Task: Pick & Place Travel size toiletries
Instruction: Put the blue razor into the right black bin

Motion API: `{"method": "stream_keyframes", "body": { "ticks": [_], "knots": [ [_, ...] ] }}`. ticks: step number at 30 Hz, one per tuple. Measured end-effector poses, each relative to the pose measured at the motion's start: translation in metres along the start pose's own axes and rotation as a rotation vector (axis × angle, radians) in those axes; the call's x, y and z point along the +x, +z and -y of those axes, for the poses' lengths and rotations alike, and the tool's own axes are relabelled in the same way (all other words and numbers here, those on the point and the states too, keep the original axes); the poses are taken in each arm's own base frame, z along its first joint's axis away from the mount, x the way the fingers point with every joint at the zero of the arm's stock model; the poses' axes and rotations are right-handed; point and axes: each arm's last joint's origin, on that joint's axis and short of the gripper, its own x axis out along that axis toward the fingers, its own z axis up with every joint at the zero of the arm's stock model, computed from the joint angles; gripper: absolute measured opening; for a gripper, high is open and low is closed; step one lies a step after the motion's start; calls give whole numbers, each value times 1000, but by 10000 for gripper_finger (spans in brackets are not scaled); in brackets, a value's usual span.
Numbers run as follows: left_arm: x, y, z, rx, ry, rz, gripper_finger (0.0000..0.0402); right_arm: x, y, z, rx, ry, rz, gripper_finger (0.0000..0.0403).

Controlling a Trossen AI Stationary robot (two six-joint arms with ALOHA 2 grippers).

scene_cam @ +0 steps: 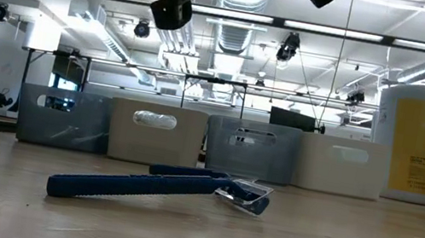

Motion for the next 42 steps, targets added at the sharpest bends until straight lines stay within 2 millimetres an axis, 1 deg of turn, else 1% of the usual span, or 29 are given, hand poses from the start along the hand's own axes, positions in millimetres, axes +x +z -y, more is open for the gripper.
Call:
{"method": "stream_keyframes", "body": {
  "ticks": [16, 19, 25, 29, 31, 34, 39, 42],
  "knots": [
    [-1, -3, -3, -5, 19, -33, 132, 0, 0, 1, -3, -4, -2, 29],
    [-2, -5, -6, -14, 57, -54, 131, 0, 0, 5, 2, -43, 10, 29],
    [-12, -12, -17, -13, 244, -112, 145, -4, 1, 21, 29, -174, 14, 29],
    [-21, -13, -16, -2, 252, -174, 154, -3, 11, 33, 45, -269, 4, 29],
    [-25, -13, -12, 16, 225, -199, 155, 5, 21, 41, 41, -324, -30, 29],
    [-31, -12, -8, 22, 210, -215, 154, 25, 39, 56, 6, -382, -112, 29],
    [-40, -10, -2, 25, 209, -212, 154, 64, 73, 85, -26, -405, -229, 29],
    [-46, -9, 2, 21, 202, -209, 154, 81, 89, 104, -6, -400, -300, 29]
  ]
}}
